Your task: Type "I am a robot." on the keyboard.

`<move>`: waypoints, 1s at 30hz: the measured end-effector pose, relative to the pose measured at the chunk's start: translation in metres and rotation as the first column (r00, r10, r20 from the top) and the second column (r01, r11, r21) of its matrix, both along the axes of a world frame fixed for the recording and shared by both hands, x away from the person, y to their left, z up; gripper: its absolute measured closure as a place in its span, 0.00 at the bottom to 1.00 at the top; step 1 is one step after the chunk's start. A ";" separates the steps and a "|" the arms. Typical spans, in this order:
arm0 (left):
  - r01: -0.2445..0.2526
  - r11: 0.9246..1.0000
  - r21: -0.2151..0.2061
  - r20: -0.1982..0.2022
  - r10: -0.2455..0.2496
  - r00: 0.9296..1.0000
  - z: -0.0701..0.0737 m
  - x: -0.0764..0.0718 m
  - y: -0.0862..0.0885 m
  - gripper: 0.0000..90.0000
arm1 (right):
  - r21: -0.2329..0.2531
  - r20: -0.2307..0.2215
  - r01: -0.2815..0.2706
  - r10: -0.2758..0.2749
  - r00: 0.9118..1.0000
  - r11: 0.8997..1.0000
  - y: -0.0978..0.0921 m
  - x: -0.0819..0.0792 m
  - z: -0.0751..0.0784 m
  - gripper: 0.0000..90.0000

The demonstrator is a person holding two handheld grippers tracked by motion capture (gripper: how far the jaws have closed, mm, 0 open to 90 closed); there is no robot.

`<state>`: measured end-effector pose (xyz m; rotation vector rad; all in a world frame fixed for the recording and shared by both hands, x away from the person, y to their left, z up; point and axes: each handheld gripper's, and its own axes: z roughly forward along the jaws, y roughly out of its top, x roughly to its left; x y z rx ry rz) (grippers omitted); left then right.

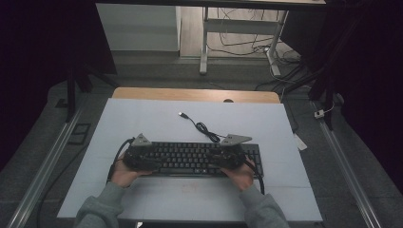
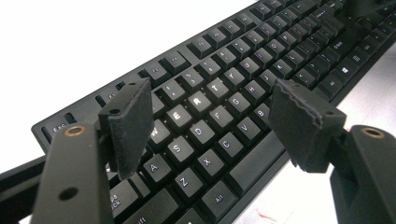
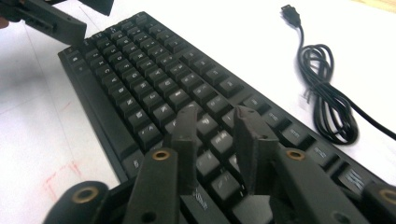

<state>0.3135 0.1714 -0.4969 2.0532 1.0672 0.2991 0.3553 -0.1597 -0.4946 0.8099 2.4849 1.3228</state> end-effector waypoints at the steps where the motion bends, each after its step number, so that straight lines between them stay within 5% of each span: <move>1: -0.002 1.000 0.000 0.000 0.002 1.000 0.000 0.000 0.000 0.34 | -0.001 -0.002 0.000 0.000 1.000 1.000 -0.003 -0.001 0.000 0.75; 16: -0.003 1.000 0.000 0.009 0.003 1.000 0.000 0.000 0.000 0.34 | -0.003 0.016 0.034 -0.034 0.999 0.999 -0.046 -0.019 0.000 0.69; 30: -0.006 1.000 0.000 0.017 0.006 1.000 0.000 0.000 -0.001 0.35 | -0.004 0.027 0.031 -0.030 0.999 1.000 -0.049 -0.022 -0.001 0.68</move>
